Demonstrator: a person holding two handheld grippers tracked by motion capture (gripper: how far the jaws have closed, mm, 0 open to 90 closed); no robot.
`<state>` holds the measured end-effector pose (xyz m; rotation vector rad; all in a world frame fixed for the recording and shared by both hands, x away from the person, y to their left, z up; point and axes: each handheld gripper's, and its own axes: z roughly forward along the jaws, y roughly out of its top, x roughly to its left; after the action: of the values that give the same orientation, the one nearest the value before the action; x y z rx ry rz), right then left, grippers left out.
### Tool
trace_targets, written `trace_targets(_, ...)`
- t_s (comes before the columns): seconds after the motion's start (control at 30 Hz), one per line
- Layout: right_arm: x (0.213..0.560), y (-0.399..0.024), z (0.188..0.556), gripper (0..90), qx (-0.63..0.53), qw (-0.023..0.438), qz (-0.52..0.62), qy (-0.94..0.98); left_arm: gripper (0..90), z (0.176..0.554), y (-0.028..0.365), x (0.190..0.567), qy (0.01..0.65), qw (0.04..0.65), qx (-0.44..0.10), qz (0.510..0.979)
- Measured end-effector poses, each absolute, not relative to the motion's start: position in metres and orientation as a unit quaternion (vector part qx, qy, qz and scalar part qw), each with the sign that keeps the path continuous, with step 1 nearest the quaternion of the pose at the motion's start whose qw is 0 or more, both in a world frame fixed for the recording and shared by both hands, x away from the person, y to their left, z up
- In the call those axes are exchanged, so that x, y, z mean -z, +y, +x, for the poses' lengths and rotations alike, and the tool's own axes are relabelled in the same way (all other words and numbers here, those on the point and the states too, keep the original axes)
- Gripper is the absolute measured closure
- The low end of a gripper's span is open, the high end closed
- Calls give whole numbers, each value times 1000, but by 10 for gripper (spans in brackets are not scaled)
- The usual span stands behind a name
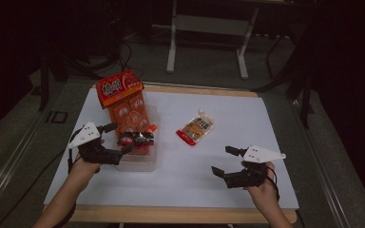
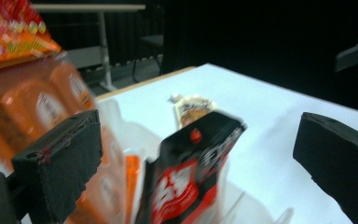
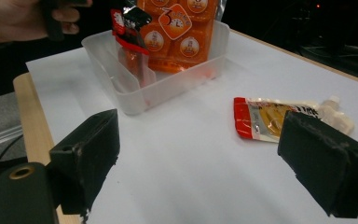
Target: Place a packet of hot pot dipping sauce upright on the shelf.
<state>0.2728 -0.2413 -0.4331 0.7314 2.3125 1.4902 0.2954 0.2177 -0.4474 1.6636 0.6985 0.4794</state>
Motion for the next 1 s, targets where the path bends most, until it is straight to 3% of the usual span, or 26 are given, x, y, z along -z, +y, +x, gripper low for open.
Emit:
trace_targets(0.5, 424, -241, 278, 106, -523, 160, 273, 792, 20, 274, 191, 436, 252, 599, -200, 733)
trace_targets(1.0, 421, -243, 305, 106, -511, 192, 296, 784, 19, 245, 164, 451, 231, 607, -160, 743)
